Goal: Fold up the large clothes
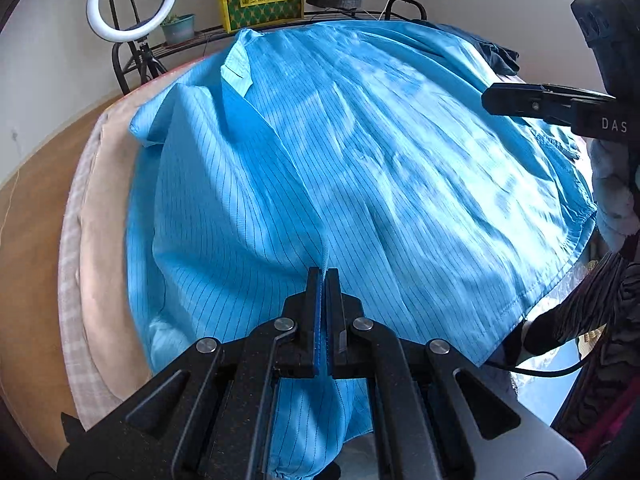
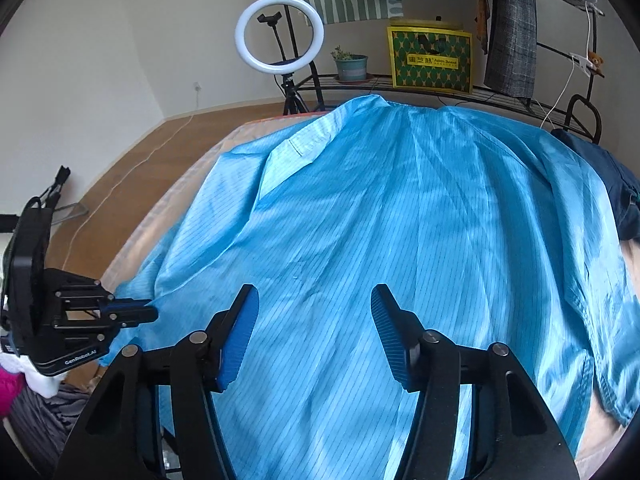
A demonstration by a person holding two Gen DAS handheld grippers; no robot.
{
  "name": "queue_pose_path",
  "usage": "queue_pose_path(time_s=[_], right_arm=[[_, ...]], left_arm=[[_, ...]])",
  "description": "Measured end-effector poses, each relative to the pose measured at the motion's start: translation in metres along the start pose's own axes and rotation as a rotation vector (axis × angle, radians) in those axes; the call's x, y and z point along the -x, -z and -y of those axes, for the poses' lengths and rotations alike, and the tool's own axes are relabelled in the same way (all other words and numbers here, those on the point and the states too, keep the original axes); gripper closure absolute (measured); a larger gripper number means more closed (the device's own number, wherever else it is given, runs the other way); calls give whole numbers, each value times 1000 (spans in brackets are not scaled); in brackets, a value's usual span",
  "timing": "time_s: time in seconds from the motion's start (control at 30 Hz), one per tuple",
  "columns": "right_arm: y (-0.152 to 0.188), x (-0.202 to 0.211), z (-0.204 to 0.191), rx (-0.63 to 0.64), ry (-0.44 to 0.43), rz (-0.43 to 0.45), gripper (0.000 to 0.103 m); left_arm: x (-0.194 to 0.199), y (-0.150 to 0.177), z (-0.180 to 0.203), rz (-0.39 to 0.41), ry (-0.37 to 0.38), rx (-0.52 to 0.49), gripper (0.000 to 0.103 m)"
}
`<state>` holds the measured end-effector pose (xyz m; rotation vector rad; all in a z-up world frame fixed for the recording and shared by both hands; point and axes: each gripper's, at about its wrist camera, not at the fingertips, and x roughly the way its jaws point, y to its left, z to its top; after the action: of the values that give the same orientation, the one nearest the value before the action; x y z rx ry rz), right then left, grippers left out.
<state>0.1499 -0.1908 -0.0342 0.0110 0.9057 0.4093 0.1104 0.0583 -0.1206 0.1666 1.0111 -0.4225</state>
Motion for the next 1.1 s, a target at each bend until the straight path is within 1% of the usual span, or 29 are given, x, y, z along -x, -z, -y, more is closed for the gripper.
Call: queue_pose_path(time_s=[0.1,0.17,0.2,0.23,0.3,0.33,0.37,0.43,0.47,0.5,0.57,0.67,0.73,0.77,0.9,0.93,0.97,1.0,1.03,1.1], right_arm=[[3,-3,0,3,-2,-15,45],[4,-6,1,0,-8,-27,45],[5,-8,1,-1,-13,-35,45],[5,-10,1,-3,-17,-42,45],[7,-13,-1,-6,-30,-54,45],[8,-15,-3,-7,-39,-62,45],[9,-17,-4,-9,-51,-68,45],[12,-23,-11,-22,-96,-89,45],[14,-26,-12,-35,-122,-101,45],[16,-32,-16,-50,-153,-121,45],[22,-46,-25,-79,-209,-172,45],[34,-66,-45,-103,-299,-248,45],[40,-77,-62,-98,-353,-295,45],[42,-82,-69,-91,-365,-313,45],[48,-101,-92,-82,-369,-364,45],[49,-104,-95,-81,-371,-367,46],[49,-103,-98,-74,-364,-353,54],[49,-102,-100,-63,-355,-346,85],[50,-103,-102,-58,-362,-362,100],[49,-98,-102,-81,-376,-359,101]], left_arm=[[3,6,18,11,34,-11,103],[6,9,31,3,53,-34,103],[10,10,34,3,72,-33,103],[16,11,32,8,97,-12,100],[31,13,20,38,150,62,73],[42,15,10,71,163,108,68],[51,17,-2,103,154,159,66],[64,21,-34,141,96,274,66],[65,24,-51,143,72,328,66],[63,26,-67,138,61,379,66],[55,32,-97,114,70,470,66],[45,40,-125,80,53,565,66],[42,45,-135,71,68,607,66],[42,46,-136,72,67,612,66],[39,46,-136,70,57,597,66],[37,45,-135,66,57,592,66],[34,43,-134,58,57,584,66],[30,42,-133,45,57,576,66],[25,42,-132,32,58,568,66],[16,42,-130,-1,51,549,66]])
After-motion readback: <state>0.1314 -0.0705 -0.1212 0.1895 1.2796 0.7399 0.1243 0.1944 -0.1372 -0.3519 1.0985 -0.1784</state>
